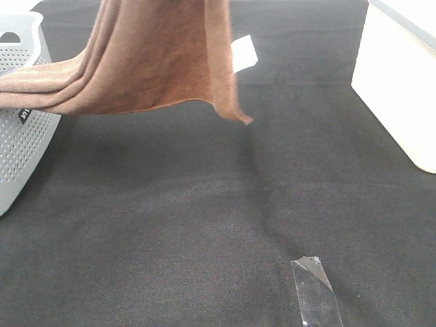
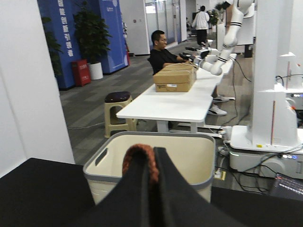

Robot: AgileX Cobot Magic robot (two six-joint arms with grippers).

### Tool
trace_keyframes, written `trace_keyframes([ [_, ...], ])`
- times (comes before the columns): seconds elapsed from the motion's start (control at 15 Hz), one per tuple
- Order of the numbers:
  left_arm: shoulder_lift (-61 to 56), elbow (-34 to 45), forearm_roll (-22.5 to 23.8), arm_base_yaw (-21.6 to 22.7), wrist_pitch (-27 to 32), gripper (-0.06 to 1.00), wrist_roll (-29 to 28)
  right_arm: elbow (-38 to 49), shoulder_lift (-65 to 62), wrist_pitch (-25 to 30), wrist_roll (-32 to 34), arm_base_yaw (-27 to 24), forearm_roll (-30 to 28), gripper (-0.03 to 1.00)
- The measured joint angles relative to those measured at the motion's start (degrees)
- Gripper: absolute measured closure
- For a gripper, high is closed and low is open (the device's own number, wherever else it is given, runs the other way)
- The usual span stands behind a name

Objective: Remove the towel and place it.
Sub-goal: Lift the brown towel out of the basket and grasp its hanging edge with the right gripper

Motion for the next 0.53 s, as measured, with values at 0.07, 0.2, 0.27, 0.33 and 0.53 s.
trace_keyframes([
  [0.07, 0.63, 0.00, 0.00, 0.00, -3.04, 0.94, 0.46, 0.00, 4.24, -0.06, -6.70, 0.00, 6.42, 0.15],
  [0.2, 1.83, 0.00, 0.23, 0.00, -5.96, 0.94, 1.60, 0.06, 13.24, -0.29, -22.00, 0.00, 20.40, 0.20],
  [0.27, 2.18, 0.00, 0.40, 0.00, -5.84, 0.94, 1.72, 0.06, 17.93, -0.17, -28.65, 0.00, 26.99, 0.21],
  [0.33, 2.29, 0.00, 0.46, 0.00, -5.21, 0.94, 1.72, 0.06, 22.29, 0.34, -35.24, 0.00, 31.86, 0.22],
  [0.53, 2.52, 0.00, 0.40, 0.00, -1.83, 0.94, 1.72, 0.06, 37.01, 1.15, -54.43, 0.00, 45.15, 0.23],
])
